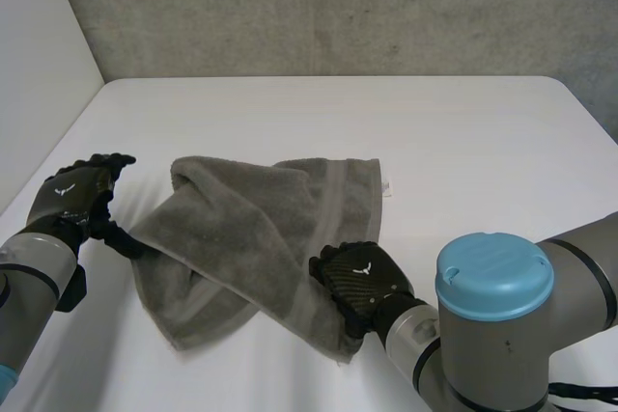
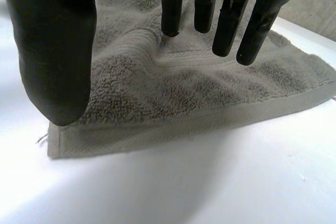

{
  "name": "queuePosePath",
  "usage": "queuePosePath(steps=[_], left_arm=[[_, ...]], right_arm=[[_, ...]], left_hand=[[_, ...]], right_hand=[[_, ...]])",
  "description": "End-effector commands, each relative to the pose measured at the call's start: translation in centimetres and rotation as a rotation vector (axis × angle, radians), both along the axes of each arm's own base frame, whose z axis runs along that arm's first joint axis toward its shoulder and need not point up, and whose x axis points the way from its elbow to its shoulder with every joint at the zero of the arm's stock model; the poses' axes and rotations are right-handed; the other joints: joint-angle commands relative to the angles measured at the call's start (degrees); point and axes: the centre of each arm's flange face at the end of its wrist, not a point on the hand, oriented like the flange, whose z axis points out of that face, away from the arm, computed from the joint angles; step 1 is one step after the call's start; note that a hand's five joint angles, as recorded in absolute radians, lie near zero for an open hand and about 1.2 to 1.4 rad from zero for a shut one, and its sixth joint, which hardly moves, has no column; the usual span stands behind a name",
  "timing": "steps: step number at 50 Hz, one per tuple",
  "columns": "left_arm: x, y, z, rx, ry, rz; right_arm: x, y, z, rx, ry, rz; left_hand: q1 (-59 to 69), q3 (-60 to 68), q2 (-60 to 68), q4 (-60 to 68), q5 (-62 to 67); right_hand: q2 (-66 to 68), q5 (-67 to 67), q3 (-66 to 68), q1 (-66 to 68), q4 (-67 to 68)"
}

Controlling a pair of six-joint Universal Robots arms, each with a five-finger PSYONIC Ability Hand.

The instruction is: Fold the laundry

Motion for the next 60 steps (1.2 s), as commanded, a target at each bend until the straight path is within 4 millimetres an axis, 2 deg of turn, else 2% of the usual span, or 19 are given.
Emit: queuePosePath(steps=[1, 12, 18, 31, 34, 36, 37, 38, 39, 40, 41, 42, 44, 49, 51, 57, 59, 60], left_arm=[[0.1, -0.3, -0.7, 0.022, -0.004, 0.004], [0.3, -0.7, -2.3, 0.076, -0.011, 0.016], [0.3, -0.7, -2.3, 0.076, -0.011, 0.016], [0.3, -0.7, -2.3, 0.077, -0.011, 0.014], [0.3, -0.6, -2.3, 0.078, -0.012, 0.014], [0.3, -0.6, -2.3, 0.078, -0.011, 0.014], [0.3, -0.6, -2.4, 0.079, -0.012, 0.014], [0.3, -0.6, -2.4, 0.079, -0.012, 0.014], [0.3, -0.6, -2.4, 0.078, -0.012, 0.014], [0.3, -0.6, -2.4, 0.076, -0.012, 0.014], [0.3, -0.6, -2.4, 0.076, -0.012, 0.014], [0.3, -0.6, -2.4, 0.074, -0.015, 0.013], [0.3, -0.7, -2.4, 0.073, -0.015, 0.013], [0.3, -0.6, -2.5, 0.072, -0.016, 0.013], [0.3, -0.6, -2.5, 0.075, -0.016, 0.013], [0.1, -0.4, -2.8, 0.085, -0.015, 0.001], [-0.2, -0.2, -3.3, 0.106, -0.017, -0.013], [-0.2, -0.2, -3.3, 0.106, -0.017, -0.013]], right_arm=[[0.3, -0.2, -0.3, 0.071, -0.063, -0.013], [0.4, -1.0, -1.0, 0.142, -0.106, -0.033], [0.5, -1.2, -1.2, 0.142, -0.106, -0.034], [0.7, -1.4, -3.1, 0.172, -0.075, -0.04], [0.7, -1.5, -3.1, 0.162, -0.082, -0.042], [0.8, -1.7, -2.9, 0.149, -0.092, -0.042], [0.8, -1.7, -2.9, 0.149, -0.093, -0.042], [0.9, -1.7, -2.7, 0.141, -0.1, -0.043], [0.9, -1.7, -2.6, 0.141, -0.1, -0.043], [0.9, -1.8, -2.3, 0.129, -0.112, -0.045], [0.9, -1.9, -1.6, 0.11, -0.129, -0.044], [0.9, -1.9, -1.6, 0.109, -0.129, -0.044], [1.0, -2.0, 0.3, 0.056, -0.177, -0.039], [0.8, -2.2, 2.0, 0.018, -0.217, -0.043], [-0.2, -3.5, 3.9, -0.024, -0.253, -0.081], [-1.5, -5.0, 6.1, -0.082, -0.289, -0.127], [-2.0, -5.6, 7.7, -0.122, -0.316, -0.145], [-2.0, -5.7, 7.7, -0.123, -0.316, -0.145]], left_hand=[[0.0, 0.44, 0.44, 0.46, -1.69], [0.0, 0.44, 0.44, 0.46, -1.69], [0.0, 0.44, 0.44, 0.46, -1.69], [0.0, 0.44, 0.44, 0.46, -1.69], [0.0, 0.44, 0.44, 0.46, -1.69], [0.0, 0.44, 0.44, 0.46, -1.69], [0.0, 0.44, 0.44, 0.46, -1.69], [0.0, 0.44, 0.44, 0.46, -1.69], [0.0, 0.44, 0.44, 0.46, -1.69], [0.0, 0.44, 0.44, 0.46, -1.69], [0.0, 0.44, 0.44, 0.46, -1.69], [0.0, 0.44, 0.44, 0.46, -1.69], [0.0, 0.44, 0.44, 0.46, -1.69], [0.0, 0.44, 0.44, 0.46, -1.69], [0.0, 0.44, 0.44, 0.46, -1.69], [0.0, 0.44, 0.44, 0.46, -1.69], [0.0, 0.44, 0.44, 0.46, -1.69], [0.0, 0.44, 0.44, 0.46, -1.69]], right_hand=[[3.38, 0.46, 2.32, 1.49, 1.9], [3.72, 0.8, 2.65, 1.83, 2.24], [7.25, 4.33, 6.18, 5.36, 5.77], [14.15, 11.23, 13.08, 12.26, 12.66], [20.71, 17.79, 19.64, 18.82, 19.22], [35.09, 32.17, 34.02, 33.2, 33.6], [35.17, 32.26, 34.11, 33.28, 33.69], [46.0, 43.08, 44.93, 44.11, 44.52], [46.11, 43.19, 45.04, 44.22, 44.62], [56.43, 53.51, 55.37, 54.54, 54.95], [60.81, 57.89, 59.74, 58.92, 59.32], [60.85, 57.93, 59.78, 58.96, 59.37], [60.85, 57.93, 59.78, 58.96, 59.37], [60.85, 57.93, 59.78, 58.96, 59.37], [60.85, 57.93, 59.78, 58.96, 59.37], [60.85, 57.93, 59.78, 58.96, 59.37], [60.85, 57.93, 59.78, 58.96, 59.37], [60.85, 57.93, 59.78, 58.96, 59.37]])
